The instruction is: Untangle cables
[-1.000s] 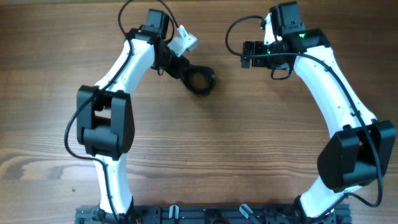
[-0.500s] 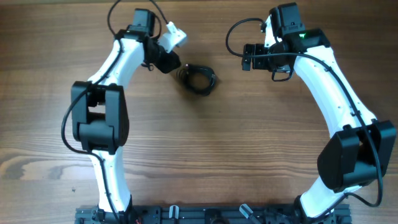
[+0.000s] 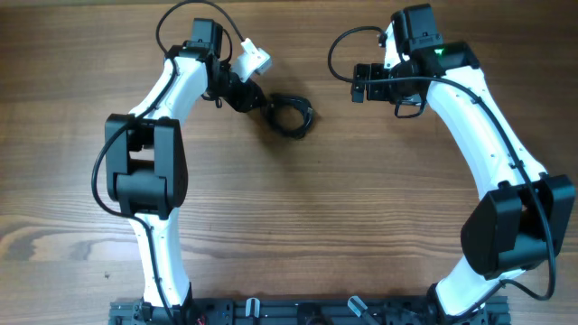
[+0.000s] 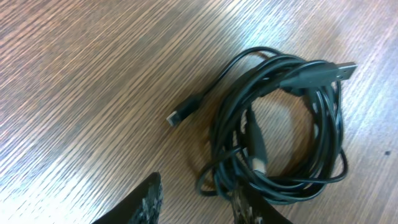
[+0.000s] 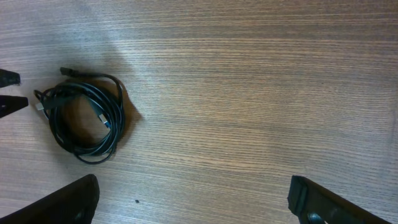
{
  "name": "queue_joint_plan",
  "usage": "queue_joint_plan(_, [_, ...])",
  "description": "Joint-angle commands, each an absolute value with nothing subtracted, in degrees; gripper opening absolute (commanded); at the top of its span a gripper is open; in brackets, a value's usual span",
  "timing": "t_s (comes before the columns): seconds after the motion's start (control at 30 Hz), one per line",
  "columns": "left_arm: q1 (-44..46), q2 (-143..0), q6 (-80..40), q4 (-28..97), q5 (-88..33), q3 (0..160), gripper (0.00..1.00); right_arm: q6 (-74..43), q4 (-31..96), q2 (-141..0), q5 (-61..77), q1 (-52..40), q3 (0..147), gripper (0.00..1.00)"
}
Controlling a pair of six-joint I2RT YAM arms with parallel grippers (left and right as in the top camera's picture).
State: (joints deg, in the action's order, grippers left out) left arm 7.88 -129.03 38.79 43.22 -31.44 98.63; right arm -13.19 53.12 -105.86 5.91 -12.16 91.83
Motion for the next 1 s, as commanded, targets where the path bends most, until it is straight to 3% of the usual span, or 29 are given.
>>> queue_joint_plan(0.0, [8.58,-129.99,40.12,42.85,-33.87,99.22,0.37,-12.38,53.17,-107.44,6.02,-11.92,91.37,1.00])
queue_joint_plan(0.97, [10.83,-133.23,38.94,40.23,-34.50,99.22,0.34,-12.40,53.60,-107.42,6.66,-11.92,91.37,1.00])
